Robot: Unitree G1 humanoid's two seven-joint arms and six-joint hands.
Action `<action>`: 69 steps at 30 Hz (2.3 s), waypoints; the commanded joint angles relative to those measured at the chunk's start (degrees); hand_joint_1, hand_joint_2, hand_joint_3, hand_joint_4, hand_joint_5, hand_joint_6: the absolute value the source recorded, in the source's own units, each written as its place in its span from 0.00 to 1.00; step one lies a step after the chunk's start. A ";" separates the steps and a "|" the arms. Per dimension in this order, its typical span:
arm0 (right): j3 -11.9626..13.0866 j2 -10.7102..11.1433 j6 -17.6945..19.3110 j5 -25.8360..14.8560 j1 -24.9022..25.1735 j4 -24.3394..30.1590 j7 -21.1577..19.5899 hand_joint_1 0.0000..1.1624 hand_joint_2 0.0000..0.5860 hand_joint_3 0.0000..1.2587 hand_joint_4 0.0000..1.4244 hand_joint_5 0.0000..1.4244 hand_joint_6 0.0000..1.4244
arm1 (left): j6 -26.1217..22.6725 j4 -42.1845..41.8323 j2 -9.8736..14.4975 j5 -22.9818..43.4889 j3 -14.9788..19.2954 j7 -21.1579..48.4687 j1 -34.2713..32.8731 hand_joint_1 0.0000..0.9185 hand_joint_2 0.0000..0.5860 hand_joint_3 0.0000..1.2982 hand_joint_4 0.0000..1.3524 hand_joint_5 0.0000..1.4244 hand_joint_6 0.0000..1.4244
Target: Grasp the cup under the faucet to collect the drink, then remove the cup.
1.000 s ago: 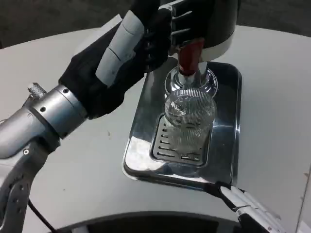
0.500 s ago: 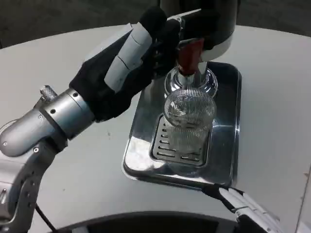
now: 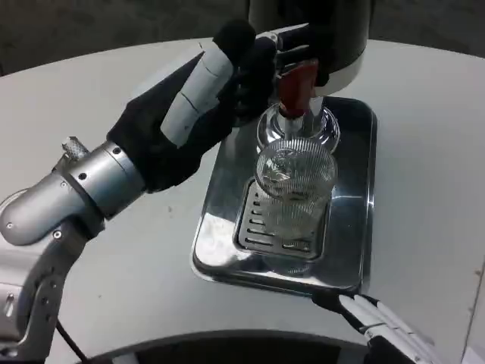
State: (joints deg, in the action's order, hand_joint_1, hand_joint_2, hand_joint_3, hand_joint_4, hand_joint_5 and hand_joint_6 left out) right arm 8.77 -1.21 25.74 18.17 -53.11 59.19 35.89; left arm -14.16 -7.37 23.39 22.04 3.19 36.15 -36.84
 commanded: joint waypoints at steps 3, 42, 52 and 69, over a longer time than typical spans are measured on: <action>-0.19 0.17 0.15 -0.50 -0.85 0.81 -0.50 0.63 0.86 0.07 0.04 0.00 0.00 | 1.92 1.89 0.83 -0.96 -0.86 2.65 -0.10 0.00 0.12 0.21 0.17 0.16 0.07; -2.29 -0.42 -0.16 0.74 -0.77 0.81 -0.08 0.63 0.86 0.08 0.04 0.00 0.00 | 13.26 2.56 5.29 -8.36 -3.90 6.37 1.54 0.00 0.13 0.18 0.10 0.13 0.04; -2.40 -0.67 -0.45 1.00 -0.58 0.81 -0.09 0.63 0.86 0.08 0.04 0.00 0.00 | 16.84 3.43 5.82 -10.81 -4.90 6.14 1.19 0.00 0.13 0.20 0.10 0.13 0.04; -2.68 -0.95 0.18 0.75 -1.47 0.81 -0.79 0.63 0.86 0.08 0.04 0.00 0.00 | 20.65 4.70 6.56 -13.52 -5.51 5.82 1.20 0.00 0.13 0.21 0.11 0.14 0.04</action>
State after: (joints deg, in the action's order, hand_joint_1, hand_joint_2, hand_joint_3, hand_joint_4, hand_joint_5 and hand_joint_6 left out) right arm 6.36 -1.91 25.63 18.72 -53.45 59.19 35.42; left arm 5.89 -3.41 28.73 10.41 -0.73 40.05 -36.97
